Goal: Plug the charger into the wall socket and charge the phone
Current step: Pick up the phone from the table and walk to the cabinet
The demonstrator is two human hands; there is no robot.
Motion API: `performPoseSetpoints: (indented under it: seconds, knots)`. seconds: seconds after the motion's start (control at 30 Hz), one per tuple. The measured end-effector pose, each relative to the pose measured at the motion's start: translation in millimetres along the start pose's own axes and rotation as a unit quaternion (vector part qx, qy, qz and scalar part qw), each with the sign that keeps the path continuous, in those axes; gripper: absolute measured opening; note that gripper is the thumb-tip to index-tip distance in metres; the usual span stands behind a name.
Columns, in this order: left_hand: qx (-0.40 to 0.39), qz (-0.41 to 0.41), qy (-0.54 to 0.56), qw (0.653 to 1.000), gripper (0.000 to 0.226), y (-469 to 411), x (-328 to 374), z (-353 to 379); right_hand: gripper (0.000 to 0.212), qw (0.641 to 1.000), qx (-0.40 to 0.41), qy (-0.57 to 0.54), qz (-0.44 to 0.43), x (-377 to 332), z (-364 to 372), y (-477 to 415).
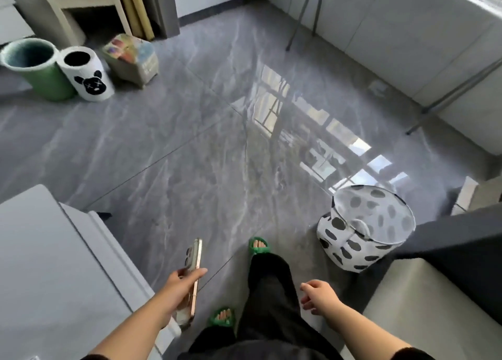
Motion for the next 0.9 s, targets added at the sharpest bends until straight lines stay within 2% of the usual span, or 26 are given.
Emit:
performPoseSetpoints:
  seconds: [0.13,0.27,0.5,0.73,0.9]
  knots:
    - [0.043,-0.032,0.062,0.997,0.047,-22.6,46.0,-6.5,0.021,0.994,-0.029,0.099,-0.038,-103.9,-17.1,-52.5]
    - [0.128,-0.026,0.098,0.987,0.043,-47.2,76.6,-34.8,0.026,0.962,-0.090,0.229,-0.120,-233.3,0.0,-88.2]
    - [0.238,-0.063,0.165,0.955,0.039,-62.8,96.8,-109.7,0.014,0.920,-0.197,0.266,-0.208,-428.4,98.5,-92.4]
    - [0.256,-0.097,0.252,0.928,0.028,-97.2,111.8,-193.2,0.014,0.898,-0.223,0.288,-0.248,-580.8,207.5,-79.9]
    - [0.252,-0.125,0.289,0.915,0.041,-127.4,146.2,-265.0,0.017,0.899,-0.214,0.305,-0.229,-647.8,248.6,-81.4]
Point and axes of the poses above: each hand's wrist, its own y-axis away from the middle knuckle, its own z-axis out of the palm, x = y × z, the point moved 9 cm from there along -y, towards the middle knuckle, and after that the axes turned 2 degrees about x, right-handed, at the moved point
